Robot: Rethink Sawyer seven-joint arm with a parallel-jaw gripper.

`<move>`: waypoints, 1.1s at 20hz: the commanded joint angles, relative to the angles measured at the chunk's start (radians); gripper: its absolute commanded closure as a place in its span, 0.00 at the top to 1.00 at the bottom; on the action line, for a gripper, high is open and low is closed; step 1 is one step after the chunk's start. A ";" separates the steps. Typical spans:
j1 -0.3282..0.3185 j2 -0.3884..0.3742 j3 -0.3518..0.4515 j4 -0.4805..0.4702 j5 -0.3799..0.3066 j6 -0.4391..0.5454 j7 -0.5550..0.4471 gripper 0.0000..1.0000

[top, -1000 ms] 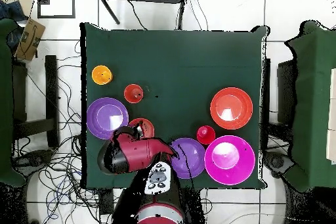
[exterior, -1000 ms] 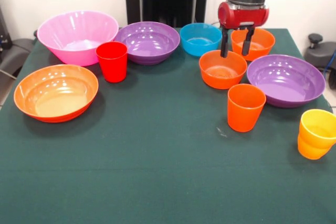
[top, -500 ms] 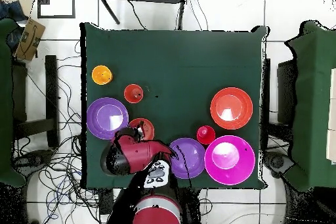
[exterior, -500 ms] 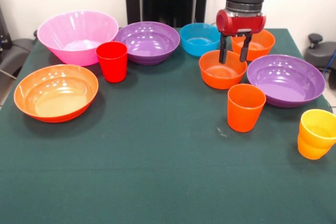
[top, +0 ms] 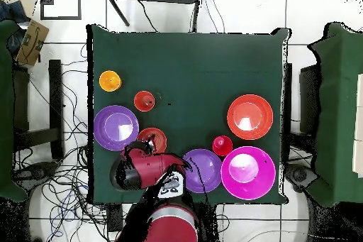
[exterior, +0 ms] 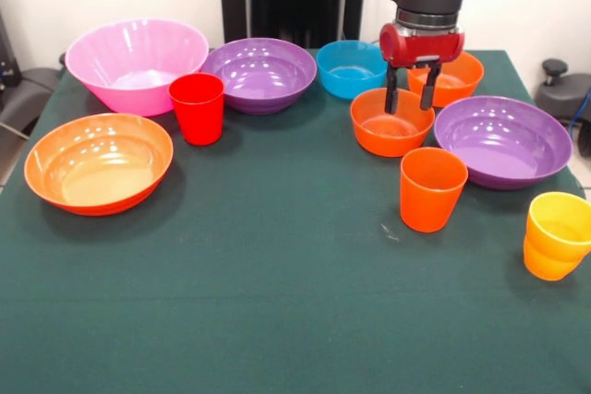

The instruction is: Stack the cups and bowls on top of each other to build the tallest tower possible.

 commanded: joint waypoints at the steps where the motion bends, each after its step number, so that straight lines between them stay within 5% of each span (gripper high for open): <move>1: -0.043 0.015 0.127 0.050 -0.055 0.042 0.124 1.00; 6: -0.083 0.004 0.186 0.076 -0.047 0.080 0.122 1.00; 22: -0.046 0.024 0.191 0.087 -0.009 0.069 0.150 1.00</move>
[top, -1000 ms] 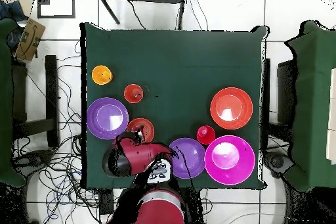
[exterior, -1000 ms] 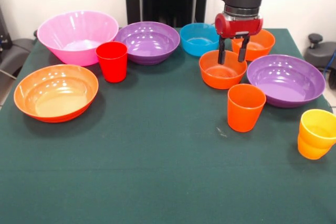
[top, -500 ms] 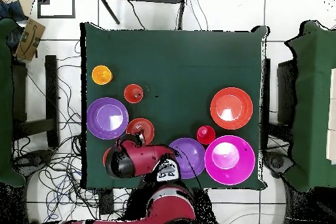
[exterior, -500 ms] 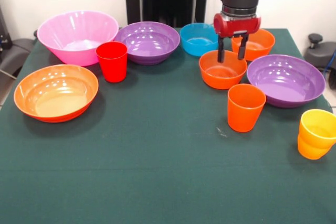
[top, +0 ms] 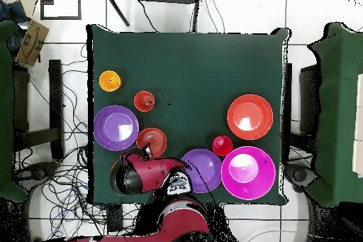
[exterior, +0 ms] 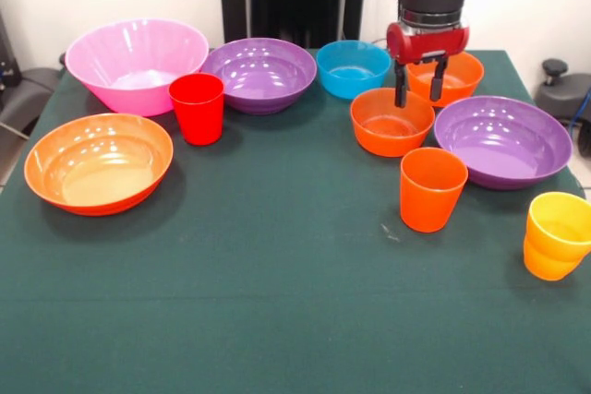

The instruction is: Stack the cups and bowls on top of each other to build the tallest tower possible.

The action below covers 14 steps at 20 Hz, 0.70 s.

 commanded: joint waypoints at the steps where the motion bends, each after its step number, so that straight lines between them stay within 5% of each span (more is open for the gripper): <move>1: 0.028 0.024 0.094 0.021 -0.002 0.067 0.152 1.00; 14: 0.133 0.095 -0.032 -0.019 -0.017 -0.035 0.154 1.00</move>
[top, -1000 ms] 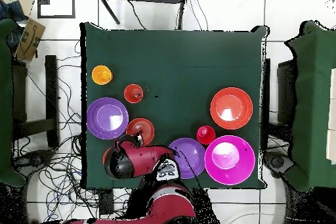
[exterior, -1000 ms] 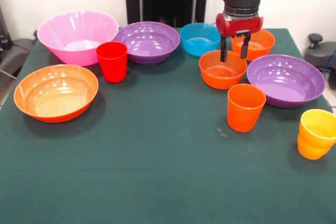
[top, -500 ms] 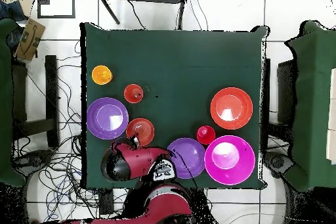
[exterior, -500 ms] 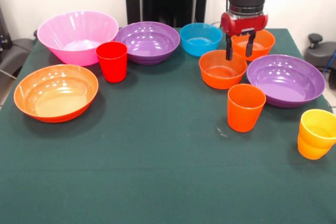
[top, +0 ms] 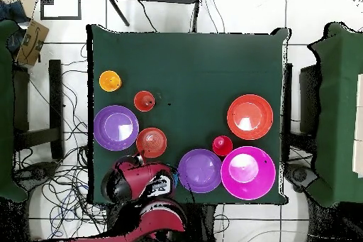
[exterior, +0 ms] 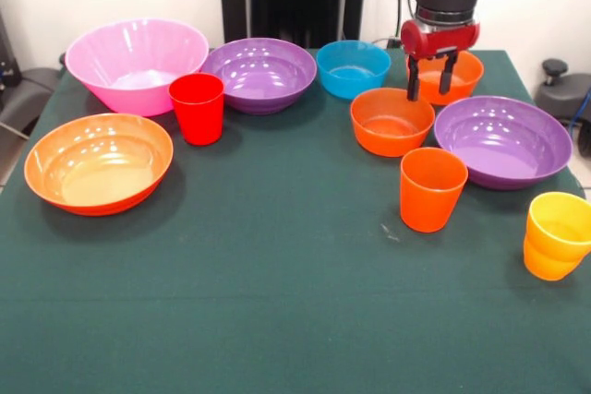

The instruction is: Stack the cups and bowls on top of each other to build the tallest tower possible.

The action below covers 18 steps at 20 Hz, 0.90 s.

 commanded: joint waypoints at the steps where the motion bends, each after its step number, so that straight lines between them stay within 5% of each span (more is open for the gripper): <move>1: 0.038 0.067 -0.002 -0.023 -0.016 -0.047 0.157 1.00; 8: 0.073 0.125 -0.059 -0.045 -0.021 -0.150 0.170 1.00; 18: 0.053 0.140 -0.016 -0.041 -0.022 -0.189 0.181 1.00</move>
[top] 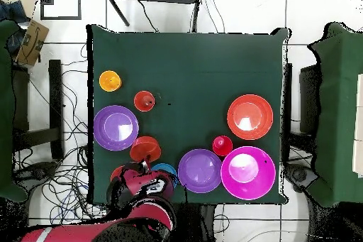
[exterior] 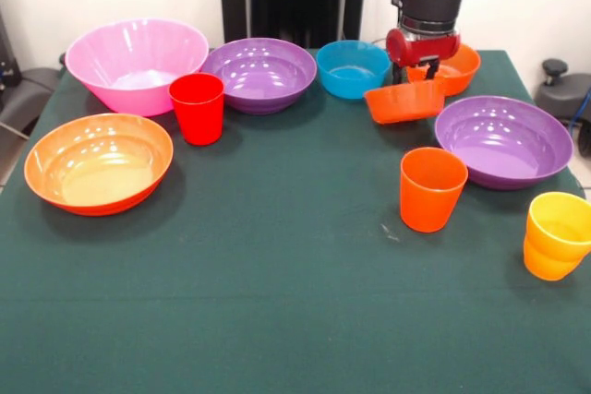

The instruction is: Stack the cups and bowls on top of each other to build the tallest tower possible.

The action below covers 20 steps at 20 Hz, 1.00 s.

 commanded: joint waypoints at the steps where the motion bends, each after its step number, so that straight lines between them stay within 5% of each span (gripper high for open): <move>1: -0.017 0.034 0.077 -0.040 -0.022 -0.047 0.170 1.00; 12: -0.012 -0.044 0.095 -0.025 0.041 0.141 0.166 1.00; 20: -0.007 -0.058 0.097 -0.031 0.053 0.185 0.172 1.00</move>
